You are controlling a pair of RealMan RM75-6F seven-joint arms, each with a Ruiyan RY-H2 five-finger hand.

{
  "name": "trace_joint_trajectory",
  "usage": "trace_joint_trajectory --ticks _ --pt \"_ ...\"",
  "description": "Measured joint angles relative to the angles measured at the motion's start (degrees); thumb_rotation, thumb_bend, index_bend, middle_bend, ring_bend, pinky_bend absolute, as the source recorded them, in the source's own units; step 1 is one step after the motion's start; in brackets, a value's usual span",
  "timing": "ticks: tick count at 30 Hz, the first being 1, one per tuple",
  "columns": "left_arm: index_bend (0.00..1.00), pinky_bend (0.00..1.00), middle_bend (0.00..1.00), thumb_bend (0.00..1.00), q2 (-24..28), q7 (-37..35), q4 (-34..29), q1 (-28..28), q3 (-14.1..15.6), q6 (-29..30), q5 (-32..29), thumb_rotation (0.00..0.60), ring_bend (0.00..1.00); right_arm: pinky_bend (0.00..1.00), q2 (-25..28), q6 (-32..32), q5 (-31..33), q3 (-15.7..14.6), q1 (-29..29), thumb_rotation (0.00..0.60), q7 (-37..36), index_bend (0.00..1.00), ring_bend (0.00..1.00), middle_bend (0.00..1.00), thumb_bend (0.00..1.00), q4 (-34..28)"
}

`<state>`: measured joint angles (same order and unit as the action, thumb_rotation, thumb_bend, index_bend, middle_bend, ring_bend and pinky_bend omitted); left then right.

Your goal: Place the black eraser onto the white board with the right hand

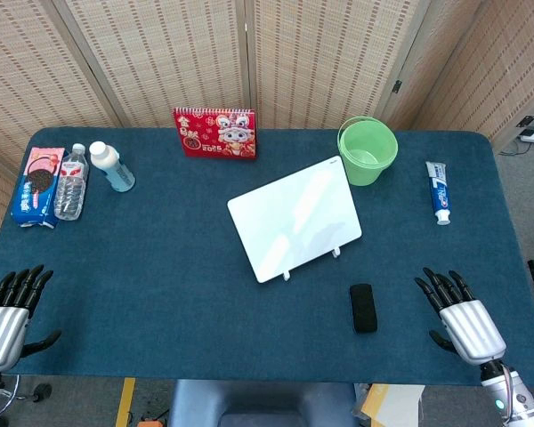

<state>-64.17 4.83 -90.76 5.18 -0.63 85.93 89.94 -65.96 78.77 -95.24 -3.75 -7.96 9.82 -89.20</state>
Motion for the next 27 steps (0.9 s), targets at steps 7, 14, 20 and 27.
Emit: trace_joint_trajectory --ticks 7,14,20,27 --pt "0.0 0.05 0.07 0.19 -0.1 0.3 0.0 0.0 0.1 0.1 0.2 0.6 0.04 0.04 0.2 -0.2 -1.3 -0.7 -0.2 0.6 -0.7 0.0 0.09 0.0 0.25 -0.1" --pt "0.0 0.05 0.07 0.19 0.2 -0.3 0.2 0.0 -0.1 0.0 -0.4 0.6 0.04 0.04 -0.4 0.0 -3.3 -1.1 -0.7 0.6 -1.4 0.0 0.1 0.0 0.25 1.5" --pt "0.0 0.05 0.07 0.19 -0.3 1.0 1.0 -0.4 -1.3 0.8 -2.7 0.6 0.04 0.07 -2.5 1.4 -12.2 -1.8 -4.1 0.6 -2.9 0.0 0.11 0.05 0.25 9.8" --pt "0.0 0.05 0.07 0.19 -1.4 2.7 0.7 -0.4 -1.5 -0.5 -4.5 0.6 0.04 0.17 -2.3 1.0 -24.0 -4.1 -12.1 0.6 -4.8 0.11 0.21 0.2 0.25 15.6"
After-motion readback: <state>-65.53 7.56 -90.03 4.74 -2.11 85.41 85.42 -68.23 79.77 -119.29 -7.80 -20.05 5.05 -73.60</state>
